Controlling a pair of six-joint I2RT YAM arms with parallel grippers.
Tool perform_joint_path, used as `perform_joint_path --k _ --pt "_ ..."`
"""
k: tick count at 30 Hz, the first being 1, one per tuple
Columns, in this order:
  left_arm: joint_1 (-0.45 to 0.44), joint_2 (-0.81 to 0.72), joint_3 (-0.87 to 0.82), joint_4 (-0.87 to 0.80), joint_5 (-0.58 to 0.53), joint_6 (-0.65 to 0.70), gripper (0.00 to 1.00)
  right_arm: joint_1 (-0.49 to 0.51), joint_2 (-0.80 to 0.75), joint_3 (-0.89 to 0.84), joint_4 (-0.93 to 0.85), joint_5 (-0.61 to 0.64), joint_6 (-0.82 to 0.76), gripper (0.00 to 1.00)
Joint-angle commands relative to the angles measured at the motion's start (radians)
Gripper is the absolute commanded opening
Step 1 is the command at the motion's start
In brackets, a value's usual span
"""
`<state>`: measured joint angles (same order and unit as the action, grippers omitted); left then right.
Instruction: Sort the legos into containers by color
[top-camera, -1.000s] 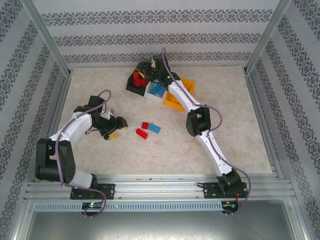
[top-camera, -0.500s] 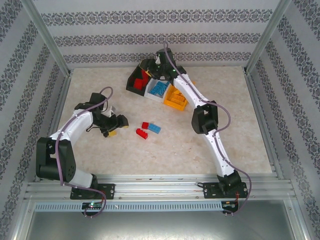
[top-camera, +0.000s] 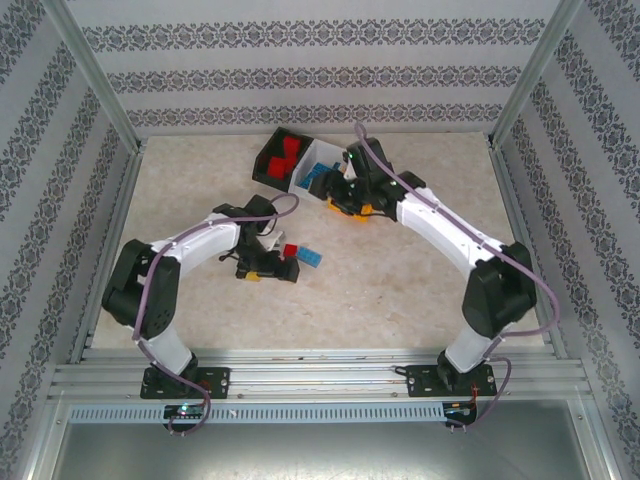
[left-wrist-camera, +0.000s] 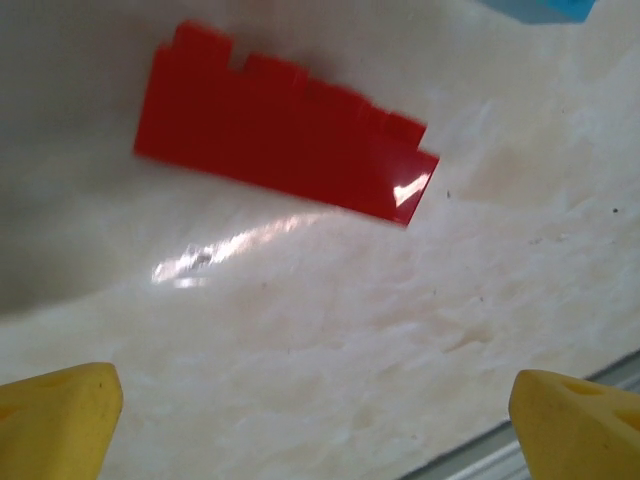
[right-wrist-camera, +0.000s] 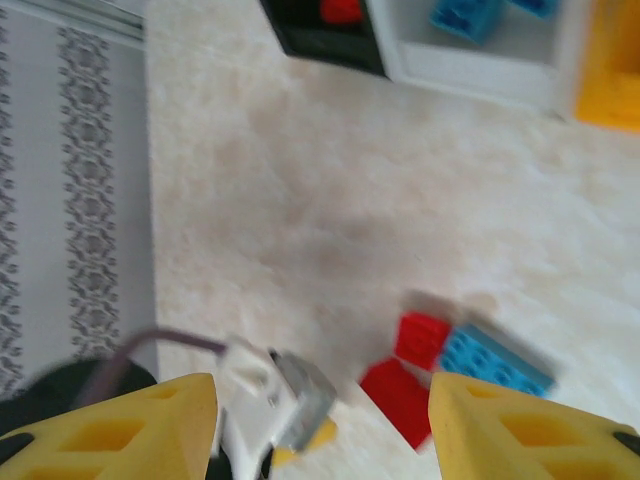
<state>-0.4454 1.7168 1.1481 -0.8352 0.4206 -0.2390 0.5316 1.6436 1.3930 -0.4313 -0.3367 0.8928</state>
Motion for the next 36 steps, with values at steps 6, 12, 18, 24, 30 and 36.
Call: perform_joint_path --k 6,12,18,24,30,36 --pt "-0.027 0.110 0.119 -0.055 -0.155 0.173 1.00 0.047 -0.206 -0.241 0.020 0.103 0.063 0.60" --pt "-0.052 0.171 0.190 -0.073 -0.205 0.201 1.00 0.045 -0.263 -0.279 0.003 0.120 0.061 0.60" --pt "-0.103 0.207 0.213 -0.080 -0.227 0.205 0.95 0.038 -0.305 -0.318 0.005 0.135 0.066 0.60" --pt "-0.111 0.216 0.177 -0.063 -0.240 0.193 0.87 0.025 -0.317 -0.344 0.016 0.129 0.067 0.60" --pt "-0.110 0.218 0.174 -0.054 -0.259 0.164 0.74 0.025 -0.316 -0.348 0.022 0.126 0.068 0.60" --pt "-0.085 0.136 0.153 -0.035 -0.229 0.090 0.73 0.027 -0.310 -0.343 0.024 0.115 0.069 0.60"
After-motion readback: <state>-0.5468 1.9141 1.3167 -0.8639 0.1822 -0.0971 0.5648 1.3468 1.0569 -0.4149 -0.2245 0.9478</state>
